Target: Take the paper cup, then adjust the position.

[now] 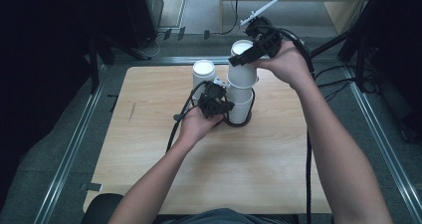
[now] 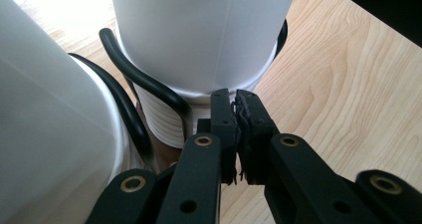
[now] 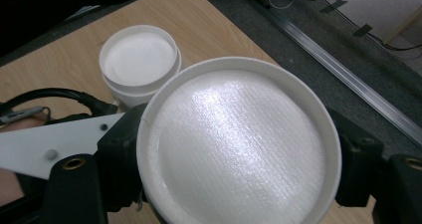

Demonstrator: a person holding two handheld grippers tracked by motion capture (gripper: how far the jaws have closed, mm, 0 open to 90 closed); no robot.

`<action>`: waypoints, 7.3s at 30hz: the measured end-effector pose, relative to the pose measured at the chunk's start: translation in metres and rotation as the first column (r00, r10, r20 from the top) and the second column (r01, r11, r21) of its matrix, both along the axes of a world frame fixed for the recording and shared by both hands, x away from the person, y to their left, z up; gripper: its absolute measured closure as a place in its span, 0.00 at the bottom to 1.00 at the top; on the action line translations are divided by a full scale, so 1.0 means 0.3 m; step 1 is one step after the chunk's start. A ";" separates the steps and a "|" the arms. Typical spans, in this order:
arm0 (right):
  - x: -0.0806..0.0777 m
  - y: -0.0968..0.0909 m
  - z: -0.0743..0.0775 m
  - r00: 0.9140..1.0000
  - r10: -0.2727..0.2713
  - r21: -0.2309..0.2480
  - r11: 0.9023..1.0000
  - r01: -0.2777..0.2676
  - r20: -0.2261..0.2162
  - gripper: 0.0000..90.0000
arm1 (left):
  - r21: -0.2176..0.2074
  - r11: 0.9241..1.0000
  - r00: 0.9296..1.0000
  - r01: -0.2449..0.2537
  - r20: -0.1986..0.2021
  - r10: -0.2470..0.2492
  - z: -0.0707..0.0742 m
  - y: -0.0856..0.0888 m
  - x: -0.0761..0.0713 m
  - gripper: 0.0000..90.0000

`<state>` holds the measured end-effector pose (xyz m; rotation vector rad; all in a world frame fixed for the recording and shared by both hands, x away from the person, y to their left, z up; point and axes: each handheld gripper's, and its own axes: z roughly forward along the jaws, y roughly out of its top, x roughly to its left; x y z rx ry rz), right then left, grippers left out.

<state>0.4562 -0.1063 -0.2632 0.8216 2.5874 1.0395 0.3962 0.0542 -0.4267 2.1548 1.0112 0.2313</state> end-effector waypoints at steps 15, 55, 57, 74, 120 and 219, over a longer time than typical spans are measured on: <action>-0.100 -0.075 0.133 0.999 0.038 -0.022 0.999 -0.038 0.014 0.28 | -0.016 1.000 1.000 0.012 -0.012 -0.012 -0.002 0.000 -0.003 0.90; -0.320 -0.277 -0.277 0.984 0.167 0.059 0.985 -0.163 -0.065 0.28 | -0.087 0.945 0.948 0.315 -0.011 -0.317 -0.031 0.132 -0.142 0.42; -0.326 -0.273 -0.299 0.982 0.176 0.058 0.983 -0.172 -0.075 0.28 | -0.086 0.941 0.945 0.326 -0.011 -0.328 -0.039 0.140 -0.147 0.41; -0.341 -0.253 -0.498 0.968 0.234 0.074 0.971 -0.227 -0.095 0.28 | -0.092 0.942 0.946 0.324 0.025 -0.323 -0.120 0.207 -0.184 0.39; -0.375 -0.087 -0.595 0.925 0.365 0.261 0.907 -0.330 -0.100 0.28 | -0.134 0.810 0.815 0.571 -0.025 -0.579 -0.203 0.108 -0.186 0.00; -0.409 0.015 -0.690 0.870 0.471 0.138 0.881 -0.453 -0.147 0.22 | 0.229 0.662 0.700 0.714 -0.253 -0.667 -0.197 0.084 -0.210 0.17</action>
